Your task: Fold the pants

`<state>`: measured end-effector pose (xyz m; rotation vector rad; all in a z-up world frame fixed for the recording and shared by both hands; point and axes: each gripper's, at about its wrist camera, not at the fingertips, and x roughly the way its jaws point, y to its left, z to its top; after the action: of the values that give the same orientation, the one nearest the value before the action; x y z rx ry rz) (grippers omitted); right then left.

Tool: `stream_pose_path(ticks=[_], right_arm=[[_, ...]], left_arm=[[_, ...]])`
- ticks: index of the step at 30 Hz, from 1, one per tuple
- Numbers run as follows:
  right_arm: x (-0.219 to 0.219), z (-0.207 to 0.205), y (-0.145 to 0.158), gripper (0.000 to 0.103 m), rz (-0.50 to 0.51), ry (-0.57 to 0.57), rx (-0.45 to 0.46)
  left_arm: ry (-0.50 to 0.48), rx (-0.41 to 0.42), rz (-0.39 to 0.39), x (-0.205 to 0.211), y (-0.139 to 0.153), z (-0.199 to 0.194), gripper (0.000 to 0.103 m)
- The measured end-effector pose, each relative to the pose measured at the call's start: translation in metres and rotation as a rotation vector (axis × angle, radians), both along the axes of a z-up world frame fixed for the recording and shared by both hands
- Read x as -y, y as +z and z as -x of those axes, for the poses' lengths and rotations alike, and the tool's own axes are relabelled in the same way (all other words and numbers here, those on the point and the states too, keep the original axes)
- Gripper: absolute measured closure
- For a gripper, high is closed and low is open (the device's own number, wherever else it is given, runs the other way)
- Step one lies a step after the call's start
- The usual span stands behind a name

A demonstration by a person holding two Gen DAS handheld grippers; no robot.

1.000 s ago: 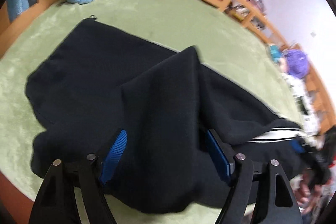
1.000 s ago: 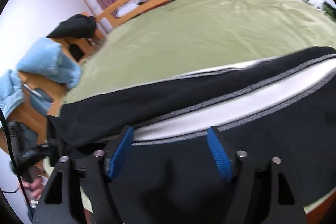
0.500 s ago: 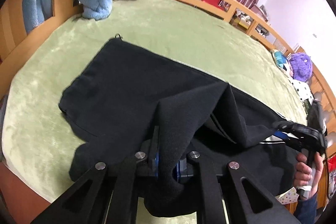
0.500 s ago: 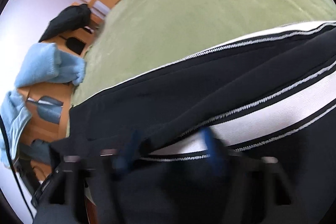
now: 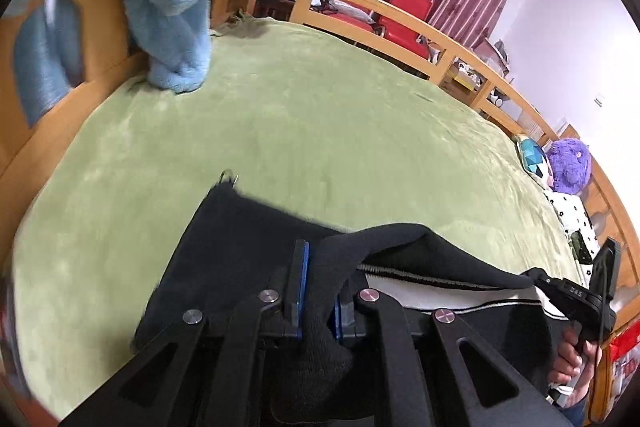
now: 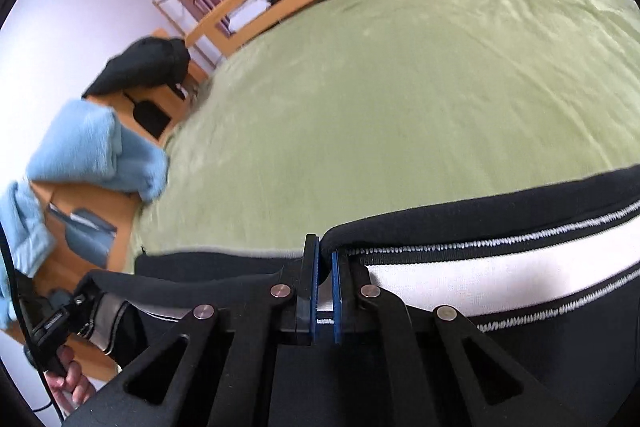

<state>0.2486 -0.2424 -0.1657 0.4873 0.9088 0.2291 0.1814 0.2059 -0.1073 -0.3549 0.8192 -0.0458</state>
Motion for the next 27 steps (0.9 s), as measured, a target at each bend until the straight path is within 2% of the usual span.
stream_pose_path(ticks=[3,4,5,6,7,9,11,13,15,20,22,24,27], right_arm=[[0.000,-0.023,0.001,0.097,0.003,-0.021,0.004],[0.000,-0.028,-0.002,0.095,0.012,-0.028,0.002],[-0.001,-0.034,-0.007,0.091,0.022,-0.035,-0.008],[-0.001,-0.042,-0.016,0.081,0.026,-0.036,-0.039],[-0.001,-0.046,-0.023,0.064,0.022,-0.034,-0.064],[0.000,-0.049,-0.037,0.053,-0.007,0.000,-0.115],[0.001,-0.042,-0.039,0.052,0.000,0.014,-0.112],[0.000,-0.032,-0.034,0.046,0.029,0.034,-0.085],[-0.001,-0.019,-0.028,0.042,0.054,0.061,-0.057],[-0.005,0.017,-0.022,0.042,0.113,0.129,-0.026],[-0.008,0.030,-0.020,0.042,0.134,0.134,-0.017],[-0.006,0.042,-0.019,0.042,0.133,0.133,-0.010],[-0.002,0.061,-0.021,0.042,0.117,0.126,-0.016]], left_arm=[[-0.012,-0.028,0.039,-0.003,-0.007,-0.039,0.093],[-0.018,-0.049,0.044,-0.002,-0.012,-0.049,0.090],[-0.027,-0.071,0.041,-0.001,-0.017,-0.057,0.083],[-0.021,-0.119,0.008,0.001,-0.024,-0.066,0.066],[0.003,-0.153,-0.034,0.003,-0.029,-0.069,0.060],[0.007,-0.154,-0.058,0.004,-0.034,-0.065,0.044],[-0.010,-0.147,-0.041,0.002,-0.036,-0.052,0.036],[-0.002,-0.127,-0.042,-0.002,-0.032,-0.033,0.032],[0.016,-0.103,-0.048,-0.011,-0.026,-0.017,0.024],[0.082,-0.033,-0.038,-0.030,0.000,0.014,0.018],[0.064,-0.027,-0.039,-0.027,0.005,0.019,0.017],[0.032,-0.036,-0.029,-0.019,0.002,0.023,0.017],[-0.009,-0.065,-0.021,-0.002,-0.017,0.028,0.017]])
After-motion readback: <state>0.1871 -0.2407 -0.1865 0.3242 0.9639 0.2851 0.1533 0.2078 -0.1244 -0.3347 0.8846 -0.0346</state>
